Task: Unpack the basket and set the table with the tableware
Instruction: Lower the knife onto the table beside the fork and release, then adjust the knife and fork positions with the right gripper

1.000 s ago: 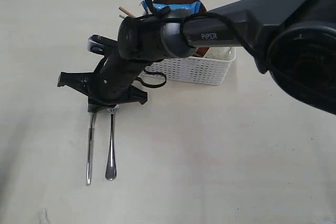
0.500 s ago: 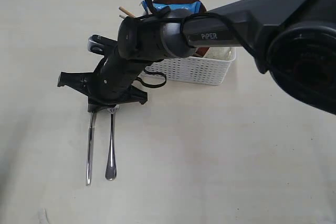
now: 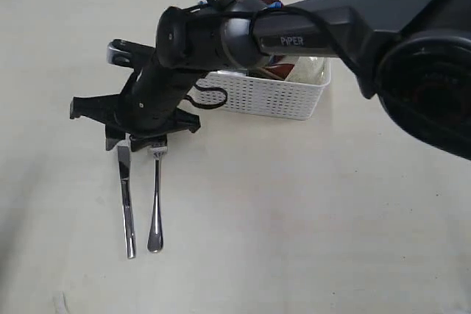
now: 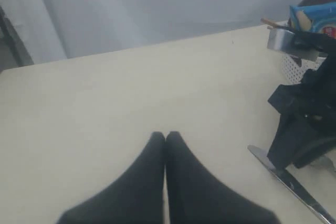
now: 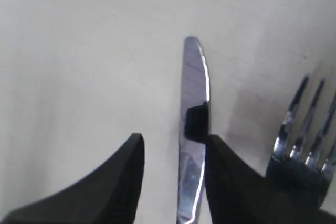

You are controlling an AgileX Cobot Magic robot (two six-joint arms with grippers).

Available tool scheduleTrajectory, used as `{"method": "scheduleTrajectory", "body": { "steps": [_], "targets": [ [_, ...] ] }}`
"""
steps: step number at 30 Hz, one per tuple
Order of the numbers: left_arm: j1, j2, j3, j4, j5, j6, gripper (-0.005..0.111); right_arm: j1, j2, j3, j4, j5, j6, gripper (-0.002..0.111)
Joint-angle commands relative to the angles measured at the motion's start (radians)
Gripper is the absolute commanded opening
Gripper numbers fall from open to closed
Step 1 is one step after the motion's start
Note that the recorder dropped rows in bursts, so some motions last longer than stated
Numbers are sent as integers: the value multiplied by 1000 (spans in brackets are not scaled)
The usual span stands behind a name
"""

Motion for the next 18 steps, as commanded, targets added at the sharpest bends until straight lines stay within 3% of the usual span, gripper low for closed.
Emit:
{"method": "scheduleTrajectory", "body": {
  "steps": [1, 9, 18],
  "targets": [
    [-2, -6, 3, 2, 2, -6, 0, -3, -47, -76, -130, 101, 8, 36],
    [-2, -6, 3, 2, 2, -6, 0, 140, -92, -104, -551, 362, 250, 37],
    [-2, -6, 3, 2, 2, -6, 0, 232, -42, -100, -559, 327, 332, 37]
  ]
}}
